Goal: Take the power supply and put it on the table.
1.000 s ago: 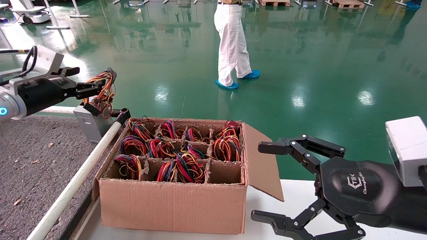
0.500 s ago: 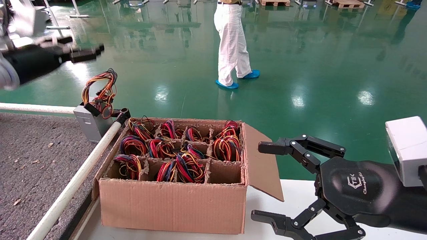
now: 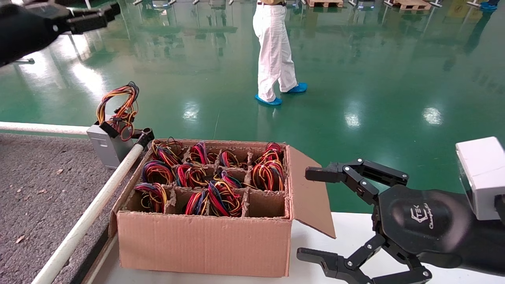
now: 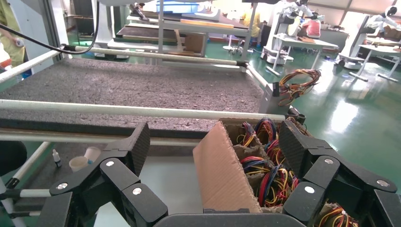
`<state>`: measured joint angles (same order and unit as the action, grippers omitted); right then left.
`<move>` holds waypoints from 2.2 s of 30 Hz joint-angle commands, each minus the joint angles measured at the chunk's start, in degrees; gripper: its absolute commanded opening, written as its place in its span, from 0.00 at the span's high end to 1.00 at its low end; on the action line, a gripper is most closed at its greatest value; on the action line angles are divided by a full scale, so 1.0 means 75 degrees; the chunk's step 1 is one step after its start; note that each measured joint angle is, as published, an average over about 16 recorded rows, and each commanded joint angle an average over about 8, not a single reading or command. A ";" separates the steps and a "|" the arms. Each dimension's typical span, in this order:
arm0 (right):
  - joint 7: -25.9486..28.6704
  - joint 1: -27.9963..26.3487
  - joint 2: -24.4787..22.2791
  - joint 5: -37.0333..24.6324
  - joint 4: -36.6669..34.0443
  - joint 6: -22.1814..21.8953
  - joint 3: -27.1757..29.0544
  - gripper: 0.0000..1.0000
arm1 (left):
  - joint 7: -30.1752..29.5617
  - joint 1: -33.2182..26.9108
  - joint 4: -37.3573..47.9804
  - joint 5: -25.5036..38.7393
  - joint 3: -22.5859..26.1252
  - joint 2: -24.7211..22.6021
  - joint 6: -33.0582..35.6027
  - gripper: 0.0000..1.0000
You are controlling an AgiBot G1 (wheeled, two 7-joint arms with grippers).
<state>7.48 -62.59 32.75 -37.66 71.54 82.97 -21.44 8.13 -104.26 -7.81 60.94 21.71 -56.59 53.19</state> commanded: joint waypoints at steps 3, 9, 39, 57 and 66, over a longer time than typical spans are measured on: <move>0.0000 0.0000 0.0000 0.0000 0.0000 0.0000 0.0000 0.00 | -0.0200 0.0452 -0.0696 -0.0202 -0.0060 0.0228 0.0344 0.00; 0.0000 0.0000 0.0000 0.0000 0.0000 0.0000 0.0000 0.00 | -0.0493 0.1114 -0.1715 -0.0498 -0.0148 0.0563 0.0848 0.00; -0.0001 0.0000 0.0000 0.0001 0.0000 0.0000 -0.0001 0.00 | -0.1964 0.4441 -0.6840 -0.1984 -0.0592 0.2244 0.3381 0.00; -0.0001 0.0002 -0.0002 0.0002 -0.0002 -0.0002 0.0000 0.00 | -0.2568 0.5886 -0.9069 -0.2637 -0.0788 0.2973 0.4487 0.00; -0.0001 0.0002 -0.0002 0.0002 -0.0002 -0.0002 0.0000 0.00 | -0.2538 0.5781 -0.8899 -0.2599 -0.0780 0.2921 0.4403 0.00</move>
<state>7.48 -62.58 32.74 -37.65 71.52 82.95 -21.44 -10.91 -60.86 -74.61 41.43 15.86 -34.67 86.24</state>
